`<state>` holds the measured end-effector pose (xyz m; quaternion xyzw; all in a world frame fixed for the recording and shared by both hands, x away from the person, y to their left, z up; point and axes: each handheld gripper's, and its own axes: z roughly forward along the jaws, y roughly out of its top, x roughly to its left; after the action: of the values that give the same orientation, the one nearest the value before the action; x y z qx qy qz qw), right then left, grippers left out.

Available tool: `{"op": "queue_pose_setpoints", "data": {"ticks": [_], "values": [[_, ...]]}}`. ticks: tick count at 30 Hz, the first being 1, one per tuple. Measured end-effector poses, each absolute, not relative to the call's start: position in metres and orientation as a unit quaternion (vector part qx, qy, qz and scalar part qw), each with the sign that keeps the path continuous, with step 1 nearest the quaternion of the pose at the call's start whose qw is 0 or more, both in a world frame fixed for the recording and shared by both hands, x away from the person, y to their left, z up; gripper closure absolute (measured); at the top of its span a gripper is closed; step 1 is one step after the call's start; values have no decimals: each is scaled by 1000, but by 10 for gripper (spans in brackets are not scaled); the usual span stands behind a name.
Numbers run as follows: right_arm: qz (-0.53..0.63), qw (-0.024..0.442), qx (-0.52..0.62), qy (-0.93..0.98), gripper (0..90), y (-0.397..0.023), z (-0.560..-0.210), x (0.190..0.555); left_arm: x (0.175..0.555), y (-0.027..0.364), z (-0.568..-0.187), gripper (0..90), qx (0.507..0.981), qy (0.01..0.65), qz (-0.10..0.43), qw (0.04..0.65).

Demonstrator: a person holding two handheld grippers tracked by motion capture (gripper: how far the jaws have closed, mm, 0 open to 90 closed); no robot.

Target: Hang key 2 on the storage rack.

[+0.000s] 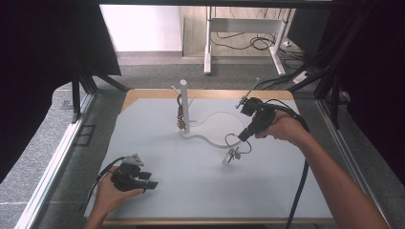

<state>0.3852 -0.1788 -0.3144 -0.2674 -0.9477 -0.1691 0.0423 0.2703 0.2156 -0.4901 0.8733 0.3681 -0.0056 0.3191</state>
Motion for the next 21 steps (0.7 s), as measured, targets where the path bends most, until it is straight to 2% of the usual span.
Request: {"op": "queue_pose_setpoints", "data": {"ticks": [21], "values": [[-179,34,-296,-938,884,-179,-287,411,270,216,-490,491,873,366,-7,321]]}}
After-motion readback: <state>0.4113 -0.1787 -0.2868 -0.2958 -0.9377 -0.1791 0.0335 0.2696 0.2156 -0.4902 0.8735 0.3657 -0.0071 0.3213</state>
